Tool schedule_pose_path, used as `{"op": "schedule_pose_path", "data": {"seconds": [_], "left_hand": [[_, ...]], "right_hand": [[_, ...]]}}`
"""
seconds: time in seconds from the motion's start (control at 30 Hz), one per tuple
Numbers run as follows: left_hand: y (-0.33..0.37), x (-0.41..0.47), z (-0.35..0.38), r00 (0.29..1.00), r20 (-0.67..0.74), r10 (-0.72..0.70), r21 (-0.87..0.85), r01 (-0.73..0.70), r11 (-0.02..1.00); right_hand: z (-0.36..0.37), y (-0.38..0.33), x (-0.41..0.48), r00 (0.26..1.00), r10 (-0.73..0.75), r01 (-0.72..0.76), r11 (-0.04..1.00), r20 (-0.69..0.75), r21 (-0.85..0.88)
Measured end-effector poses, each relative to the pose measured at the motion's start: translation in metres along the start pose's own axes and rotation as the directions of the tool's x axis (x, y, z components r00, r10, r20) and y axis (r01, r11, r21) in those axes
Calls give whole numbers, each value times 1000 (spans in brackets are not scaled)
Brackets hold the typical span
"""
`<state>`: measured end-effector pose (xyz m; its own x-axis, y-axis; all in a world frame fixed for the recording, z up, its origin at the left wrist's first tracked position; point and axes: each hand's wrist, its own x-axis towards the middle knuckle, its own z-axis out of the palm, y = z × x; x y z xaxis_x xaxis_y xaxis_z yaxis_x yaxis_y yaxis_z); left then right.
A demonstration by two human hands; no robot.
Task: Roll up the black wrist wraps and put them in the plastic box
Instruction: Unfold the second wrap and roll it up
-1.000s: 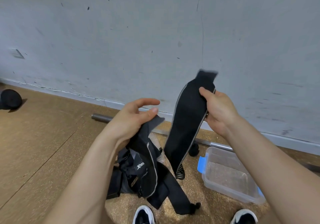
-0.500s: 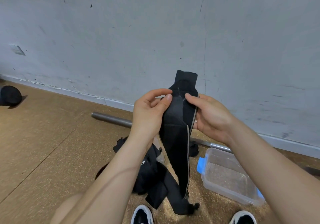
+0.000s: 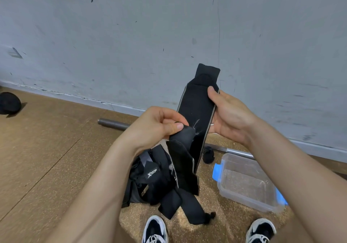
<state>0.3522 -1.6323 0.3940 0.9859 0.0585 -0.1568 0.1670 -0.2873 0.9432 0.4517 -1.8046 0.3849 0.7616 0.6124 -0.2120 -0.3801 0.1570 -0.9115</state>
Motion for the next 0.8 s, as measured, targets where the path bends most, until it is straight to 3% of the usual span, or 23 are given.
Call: {"op": "schedule_pose_path", "data": {"seconds": [0.1, 0.27, 0.33, 0.47, 0.6, 0.8], "left_hand": [[-3, 0, 8, 1000, -28, 0, 113, 3, 994], [-4, 6, 18, 954, -264, 140, 246, -73, 966], [-5, 9, 17, 949, -274, 156, 209, -99, 973], [-7, 9, 15, 981, -186, 53, 84, -38, 996], [-3, 11, 16, 942, -332, 59, -39, -76, 996], [0, 16, 15, 879, -473, 56, -132, -134, 982]], "right_hand": [[0, -1, 0, 1000, -5, 5, 999, 1, 44], [0, -4, -1, 1000, -2, 5, 995, -30, 103], [0, -5, -1, 999, -1, 6, 993, -38, 122], [-2, -4, -2, 999, 3, 3, 991, -40, 133], [-2, -2, -3, 1000, 2, -4, 985, 14, 174], [9, 13, -10, 979, 41, -44, 999, 198, 13]]}}
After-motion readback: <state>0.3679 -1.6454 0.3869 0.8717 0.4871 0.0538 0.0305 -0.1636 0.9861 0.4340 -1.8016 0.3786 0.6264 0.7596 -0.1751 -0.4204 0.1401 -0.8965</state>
